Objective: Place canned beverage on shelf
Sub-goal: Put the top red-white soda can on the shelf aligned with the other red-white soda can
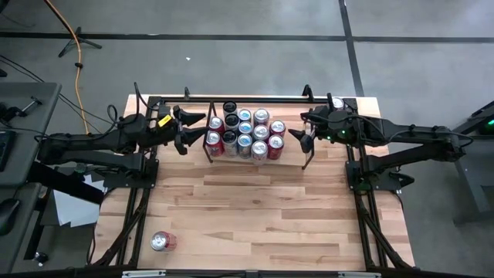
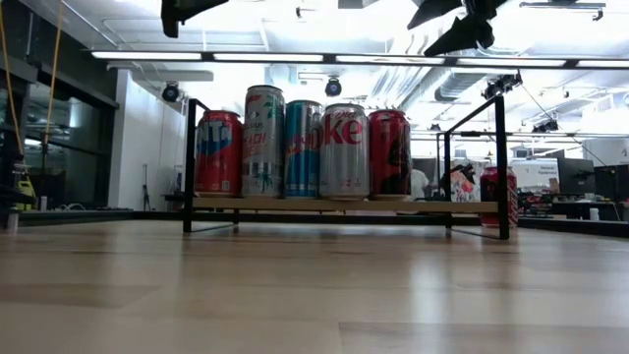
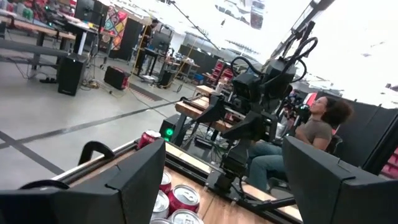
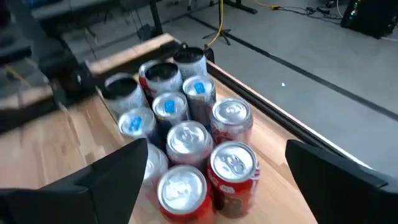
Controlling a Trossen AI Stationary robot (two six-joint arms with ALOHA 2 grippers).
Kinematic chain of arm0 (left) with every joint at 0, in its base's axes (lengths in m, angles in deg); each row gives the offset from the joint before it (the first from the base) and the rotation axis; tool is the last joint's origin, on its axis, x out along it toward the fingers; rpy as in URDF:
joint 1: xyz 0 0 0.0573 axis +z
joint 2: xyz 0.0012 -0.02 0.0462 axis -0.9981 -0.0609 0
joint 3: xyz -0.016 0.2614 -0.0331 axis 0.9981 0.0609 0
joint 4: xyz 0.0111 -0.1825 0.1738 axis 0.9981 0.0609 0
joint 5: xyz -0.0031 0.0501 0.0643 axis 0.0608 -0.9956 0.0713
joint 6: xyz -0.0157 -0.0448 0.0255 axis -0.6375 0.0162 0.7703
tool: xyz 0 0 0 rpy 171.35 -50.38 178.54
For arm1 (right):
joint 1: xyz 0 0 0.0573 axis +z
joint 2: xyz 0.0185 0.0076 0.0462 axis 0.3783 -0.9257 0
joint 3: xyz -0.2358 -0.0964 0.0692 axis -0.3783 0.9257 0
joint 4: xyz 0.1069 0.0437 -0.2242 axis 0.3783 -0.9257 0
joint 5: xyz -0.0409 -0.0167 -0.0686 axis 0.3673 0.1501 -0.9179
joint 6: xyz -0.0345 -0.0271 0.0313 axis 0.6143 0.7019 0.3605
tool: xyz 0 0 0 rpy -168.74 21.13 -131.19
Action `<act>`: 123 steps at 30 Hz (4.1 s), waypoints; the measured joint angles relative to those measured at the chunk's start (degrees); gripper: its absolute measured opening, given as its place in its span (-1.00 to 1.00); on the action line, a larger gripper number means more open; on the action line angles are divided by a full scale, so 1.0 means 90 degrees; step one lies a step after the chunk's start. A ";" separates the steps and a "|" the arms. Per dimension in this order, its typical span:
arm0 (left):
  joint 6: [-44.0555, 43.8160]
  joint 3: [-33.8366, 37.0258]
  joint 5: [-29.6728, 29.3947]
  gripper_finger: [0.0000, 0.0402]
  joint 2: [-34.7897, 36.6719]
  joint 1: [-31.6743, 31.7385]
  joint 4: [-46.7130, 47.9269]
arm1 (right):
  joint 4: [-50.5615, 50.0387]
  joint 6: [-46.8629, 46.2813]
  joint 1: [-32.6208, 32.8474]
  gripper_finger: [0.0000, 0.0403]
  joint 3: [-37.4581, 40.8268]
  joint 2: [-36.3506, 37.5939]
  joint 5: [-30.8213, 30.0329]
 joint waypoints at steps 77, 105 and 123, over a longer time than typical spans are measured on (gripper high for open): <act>-0.0211 -0.0010 -0.0103 0.37 0.0000 0.0228 -0.0012 | -0.1863 -0.3016 -0.5403 0.48 -0.0066 -0.3432 -0.0695; -0.0218 -0.0010 -0.0112 0.37 -0.0005 0.0228 -0.0001 | -0.3062 0.2390 -0.2875 0.48 -0.3104 -0.3783 0.2290; -0.0215 -0.0011 -0.0102 0.37 -0.0005 0.0228 0.0032 | -0.1813 0.1902 -0.2970 0.48 -0.2194 -0.4131 0.2394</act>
